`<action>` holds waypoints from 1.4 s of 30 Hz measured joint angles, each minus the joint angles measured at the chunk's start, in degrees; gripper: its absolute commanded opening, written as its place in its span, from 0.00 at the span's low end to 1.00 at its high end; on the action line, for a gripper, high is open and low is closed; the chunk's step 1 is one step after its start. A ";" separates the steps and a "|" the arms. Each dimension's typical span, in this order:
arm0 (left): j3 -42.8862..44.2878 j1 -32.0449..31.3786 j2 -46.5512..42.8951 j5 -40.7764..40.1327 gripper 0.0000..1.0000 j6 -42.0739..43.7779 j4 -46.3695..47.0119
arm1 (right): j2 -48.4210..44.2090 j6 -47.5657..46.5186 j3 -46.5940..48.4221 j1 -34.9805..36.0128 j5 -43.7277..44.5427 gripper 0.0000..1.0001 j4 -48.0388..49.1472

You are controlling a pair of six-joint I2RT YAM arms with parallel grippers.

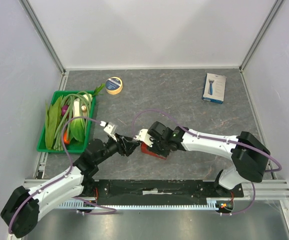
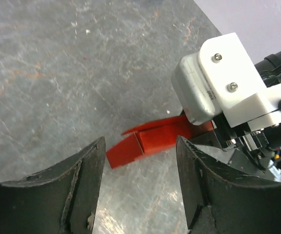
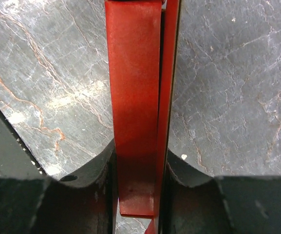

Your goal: Fold the paper box

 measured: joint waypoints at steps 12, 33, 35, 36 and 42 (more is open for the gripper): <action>1.42 -0.04 11.72 4.00 0.63 15.34 8.00 | 0.55 -2.93 0.79 -2.80 -6.40 0.31 -1.36; 8.31 0.61 21.81 12.35 0.23 20.35 9.05 | 1.18 -3.10 1.53 -3.67 -7.67 0.26 -1.92; 8.57 0.61 21.79 12.37 0.24 20.35 8.50 | 1.18 -3.06 1.53 -3.69 -7.69 0.26 -1.95; 8.70 0.61 21.77 12.35 0.24 20.35 8.15 | 1.18 -2.99 1.53 -3.69 -7.69 0.26 -1.95; 9.38 0.61 21.73 12.28 0.19 20.31 6.82 | 1.18 -2.73 1.53 -3.85 -7.74 0.26 -1.95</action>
